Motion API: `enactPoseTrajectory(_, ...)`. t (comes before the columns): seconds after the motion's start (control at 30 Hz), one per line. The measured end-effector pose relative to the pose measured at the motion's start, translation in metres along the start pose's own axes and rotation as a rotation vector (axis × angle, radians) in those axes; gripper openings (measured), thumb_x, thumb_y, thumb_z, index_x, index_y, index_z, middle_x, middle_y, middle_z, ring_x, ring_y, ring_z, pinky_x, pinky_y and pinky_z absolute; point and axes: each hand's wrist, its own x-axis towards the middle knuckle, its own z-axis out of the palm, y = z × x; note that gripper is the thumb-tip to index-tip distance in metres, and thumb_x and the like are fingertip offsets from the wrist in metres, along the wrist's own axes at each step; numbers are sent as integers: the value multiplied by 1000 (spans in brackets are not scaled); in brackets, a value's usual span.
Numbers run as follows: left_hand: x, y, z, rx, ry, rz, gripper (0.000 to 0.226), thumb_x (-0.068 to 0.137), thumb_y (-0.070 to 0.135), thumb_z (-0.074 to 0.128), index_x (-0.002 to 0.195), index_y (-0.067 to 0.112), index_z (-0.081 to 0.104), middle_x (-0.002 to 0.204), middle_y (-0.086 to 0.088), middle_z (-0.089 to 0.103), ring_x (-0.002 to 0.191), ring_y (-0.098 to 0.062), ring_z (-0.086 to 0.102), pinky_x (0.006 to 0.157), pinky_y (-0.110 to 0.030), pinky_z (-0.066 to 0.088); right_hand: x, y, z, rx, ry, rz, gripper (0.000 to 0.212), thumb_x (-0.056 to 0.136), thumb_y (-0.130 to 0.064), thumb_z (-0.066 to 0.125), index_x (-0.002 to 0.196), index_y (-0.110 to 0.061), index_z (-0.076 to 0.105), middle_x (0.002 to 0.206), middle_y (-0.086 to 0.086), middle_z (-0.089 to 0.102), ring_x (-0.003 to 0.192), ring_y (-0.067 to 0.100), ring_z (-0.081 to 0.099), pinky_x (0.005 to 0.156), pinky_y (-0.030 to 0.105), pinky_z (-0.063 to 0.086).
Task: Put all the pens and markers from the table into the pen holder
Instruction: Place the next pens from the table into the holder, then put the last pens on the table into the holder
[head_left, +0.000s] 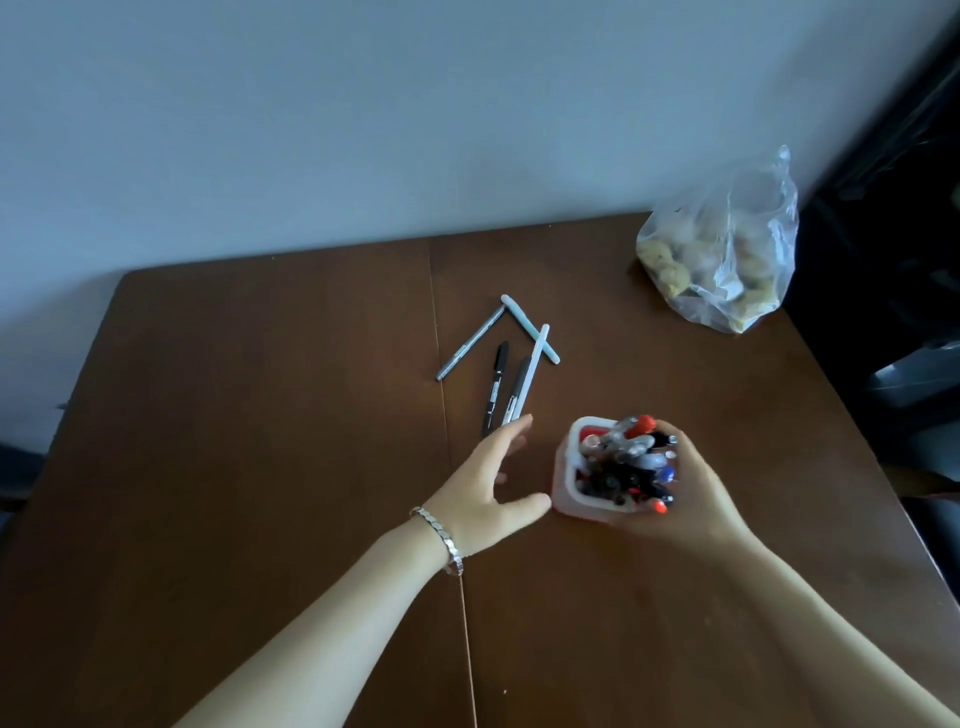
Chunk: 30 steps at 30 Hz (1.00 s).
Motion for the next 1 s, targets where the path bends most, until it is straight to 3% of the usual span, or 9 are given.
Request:
enactPoseTrajectory(0.1, 30, -2, -2, 92, 230, -88, 55, 84, 22, 59, 134, 28, 35, 137, 7, 40, 125, -9, 42, 99, -26, 41, 22, 12, -30, 30, 57, 88, 90, 32, -32, 82, 115, -24, 48, 102, -10, 64, 79, -21, 59, 61, -3, 42)
enactPoseTrajectory(0.23, 78, -4, -8, 353, 450, -263, 40, 86, 18, 57, 125, 17, 46, 126, -5, 49, 109, -23, 56, 85, -37, 53, 56, 28, -54, -29, 15, 130, 75, 46, -14, 88, 110, -28, 51, 102, -5, 66, 80, -4, 66, 56, 2, 45)
enactPoseTrajectory(0.3, 102, -5, -10, 414, 443, -357, 41, 87, 24, 57, 126, 16, 45, 127, -6, 48, 109, -25, 56, 82, -40, 54, 65, 29, -58, -2, -9, 116, 70, 47, -17, 87, 105, -34, 50, 99, -10, 65, 83, -6, 65, 57, 1, 44)
enactPoseTrajectory(0.37, 123, -5, -11, 462, 404, -433, 43, 86, 29, 58, 124, 16, 44, 126, -6, 48, 109, -26, 55, 80, -41, 53, 67, 27, -58, 25, -55, 97, 82, 42, -32, 82, 113, -38, 43, 105, -18, 57, 86, -15, 58, 62, 1, 45)
enactPoseTrajectory(0.5, 146, -1, -13, 544, 335, -502, 37, 83, 28, 60, 115, 15, 46, 114, -8, 54, 100, -26, 58, 78, -41, 53, 68, 33, -60, 53, -113, 94, 111, 34, -47, 69, 136, -26, 31, 121, -10, 47, 100, 1, 52, 70, 9, 43)
enactPoseTrajectory(0.67, 149, -3, -4, 625, 246, -575, 33, 83, 23, 57, 110, 11, 43, 112, -11, 55, 98, -29, 58, 74, -37, 48, 66, 38, -59, 56, -78, 43, 85, 51, -5, 87, 121, -26, 43, 118, -1, 57, 91, -13, 60, 66, 1, 45)
enactPoseTrajectory(0.8, 140, -7, -3, 669, 228, -677, 34, 88, 18, 51, 118, 7, 40, 121, -14, 53, 108, -30, 56, 80, -36, 47, 71, 38, -61, -3, -79, 32, 72, 46, -32, 86, 107, -31, 48, 104, -11, 57, 88, -1, 60, 66, 7, 45)
enactPoseTrajectory(0.9, 124, -9, -6, 458, 297, -661, 20, 93, 16, 43, 109, 6, 48, 109, -17, 61, 98, -32, 61, 73, -34, 45, 75, 37, -58, -49, -62, 40, 62, 46, -52, 81, 92, -33, 44, 90, -16, 50, 82, 1, 49, 70, 13, 41)
enactPoseTrajectory(1.0, 105, 14, -2, -45, 611, -418, 15, 94, 20, 44, 87, 11, 54, 83, -12, 66, 79, -30, 65, 66, -33, 48, 75, 38, -57, -58, -64, 34, 73, 39, -68, 79, 94, -34, 45, 93, -15, 52, 86, 0, 50, 74, 20, 44)
